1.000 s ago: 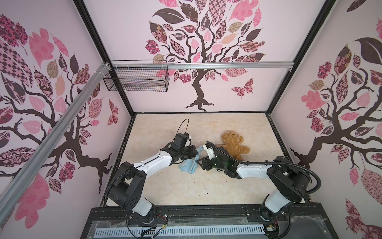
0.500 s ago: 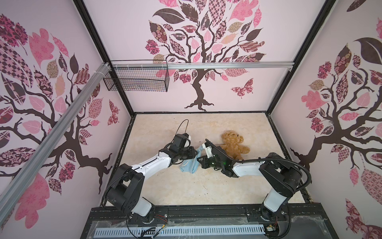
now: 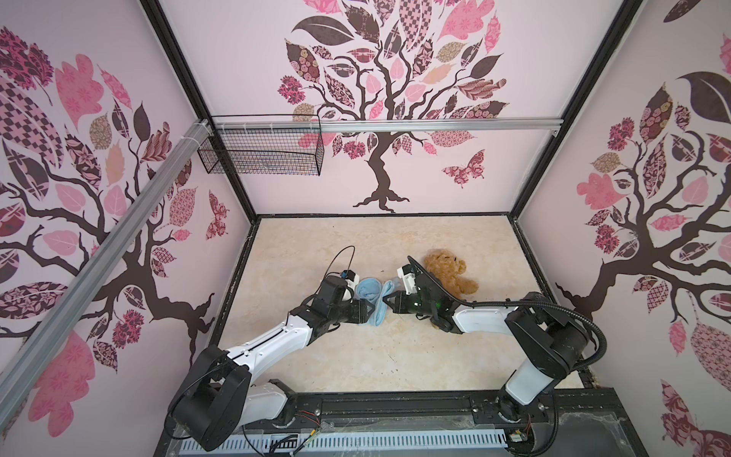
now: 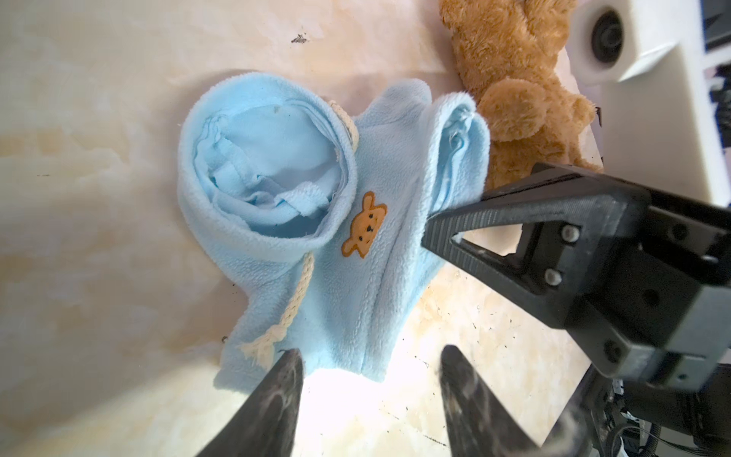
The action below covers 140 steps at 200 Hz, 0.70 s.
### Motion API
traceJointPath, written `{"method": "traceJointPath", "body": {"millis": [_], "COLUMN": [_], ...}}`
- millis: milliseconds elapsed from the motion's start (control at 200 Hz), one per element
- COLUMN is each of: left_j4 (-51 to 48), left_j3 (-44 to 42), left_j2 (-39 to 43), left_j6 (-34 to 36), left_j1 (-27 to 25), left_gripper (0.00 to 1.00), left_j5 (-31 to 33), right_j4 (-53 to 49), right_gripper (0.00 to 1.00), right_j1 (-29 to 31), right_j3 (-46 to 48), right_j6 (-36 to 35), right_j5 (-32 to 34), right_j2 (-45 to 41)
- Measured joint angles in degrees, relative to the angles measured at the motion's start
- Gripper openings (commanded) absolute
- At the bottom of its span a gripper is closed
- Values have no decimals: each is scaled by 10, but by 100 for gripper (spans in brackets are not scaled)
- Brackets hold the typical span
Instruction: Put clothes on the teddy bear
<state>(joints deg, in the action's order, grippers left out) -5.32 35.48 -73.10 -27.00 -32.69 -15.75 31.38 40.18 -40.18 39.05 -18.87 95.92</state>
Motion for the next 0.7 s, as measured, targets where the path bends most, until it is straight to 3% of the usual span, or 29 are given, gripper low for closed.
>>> {"method": "traceJointPath", "body": {"millis": [485, 700], "left_j4": [17, 15], "left_j3": [38, 62], "left_j2": [-112, -129], "left_j6": [32, 33], "left_j1": [-17, -18], "left_gripper": [63, 49], "left_j5": [8, 33], "right_j4": [-14, -24], "right_gripper": [0, 0], "right_j1": [-2, -2], "right_j3": [-1, -1], "right_j6": [0, -5], "right_j5": [-33, -39], "right_j2": [0, 0]}}
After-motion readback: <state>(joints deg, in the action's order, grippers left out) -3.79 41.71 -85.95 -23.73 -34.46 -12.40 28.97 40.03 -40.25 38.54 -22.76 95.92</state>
